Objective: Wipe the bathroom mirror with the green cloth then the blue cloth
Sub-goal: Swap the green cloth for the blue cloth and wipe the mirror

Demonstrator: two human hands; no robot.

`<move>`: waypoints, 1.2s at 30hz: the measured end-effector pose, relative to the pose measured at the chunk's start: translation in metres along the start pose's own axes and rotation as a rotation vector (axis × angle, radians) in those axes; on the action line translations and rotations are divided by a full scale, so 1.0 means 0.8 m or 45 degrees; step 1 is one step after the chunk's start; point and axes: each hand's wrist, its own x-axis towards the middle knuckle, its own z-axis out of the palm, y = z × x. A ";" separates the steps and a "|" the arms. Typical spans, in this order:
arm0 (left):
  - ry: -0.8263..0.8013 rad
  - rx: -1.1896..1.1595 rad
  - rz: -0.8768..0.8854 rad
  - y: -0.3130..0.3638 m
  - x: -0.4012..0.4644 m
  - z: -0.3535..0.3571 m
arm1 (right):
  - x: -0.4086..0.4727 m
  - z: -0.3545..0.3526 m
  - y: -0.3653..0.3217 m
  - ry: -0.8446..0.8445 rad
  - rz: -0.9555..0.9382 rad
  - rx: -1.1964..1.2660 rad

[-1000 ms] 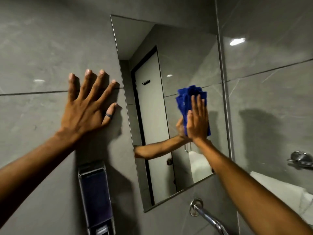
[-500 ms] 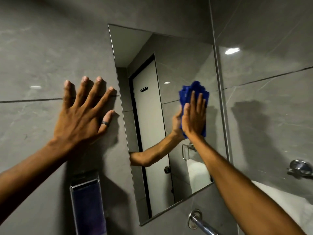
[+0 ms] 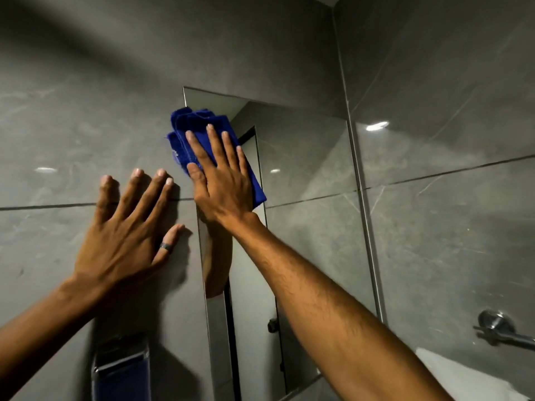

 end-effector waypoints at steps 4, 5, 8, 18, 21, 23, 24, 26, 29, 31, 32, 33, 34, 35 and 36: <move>-0.012 0.040 0.005 -0.001 -0.002 0.006 | 0.049 -0.016 0.056 0.027 0.137 0.032; -0.010 0.042 0.012 -0.002 0.000 0.007 | 0.058 -0.022 0.075 0.042 0.183 0.023; -0.009 0.070 0.015 -0.002 -0.001 0.009 | 0.063 -0.038 0.142 0.063 0.368 -0.003; 0.046 0.100 0.024 -0.003 -0.003 0.017 | -0.010 -0.085 0.341 0.171 0.948 0.023; 0.025 0.091 0.019 0.001 -0.006 0.014 | -0.070 -0.075 0.337 0.210 0.914 -0.008; 0.000 0.084 0.011 0.003 -0.005 0.009 | -0.096 -0.067 0.316 0.235 0.887 0.005; -0.013 0.074 -0.001 0.004 -0.005 0.007 | -0.103 -0.062 0.300 0.254 0.865 0.035; -0.025 0.055 -0.010 0.003 -0.004 0.003 | -0.108 -0.051 0.254 0.301 0.755 0.134; -0.062 0.032 0.008 0.003 -0.003 -0.001 | -0.094 -0.032 0.161 0.337 0.495 0.252; -0.136 -0.018 0.014 0.006 -0.004 -0.010 | -0.089 -0.022 0.086 0.354 0.405 0.360; -0.192 -0.057 0.000 0.006 -0.004 -0.017 | -0.089 -0.019 0.048 0.344 0.405 0.436; -0.256 -0.108 -0.006 0.006 -0.007 -0.025 | -0.097 -0.019 0.009 0.317 0.433 0.529; -0.331 -0.166 -0.032 0.005 -0.005 -0.034 | -0.100 -0.022 -0.023 0.302 0.476 0.628; -0.405 -0.229 -0.056 0.005 -0.009 -0.044 | -0.111 -0.026 -0.056 0.276 0.565 0.755; -0.474 -0.295 -0.075 0.004 0.000 -0.052 | -0.110 -0.031 -0.076 0.272 0.703 0.907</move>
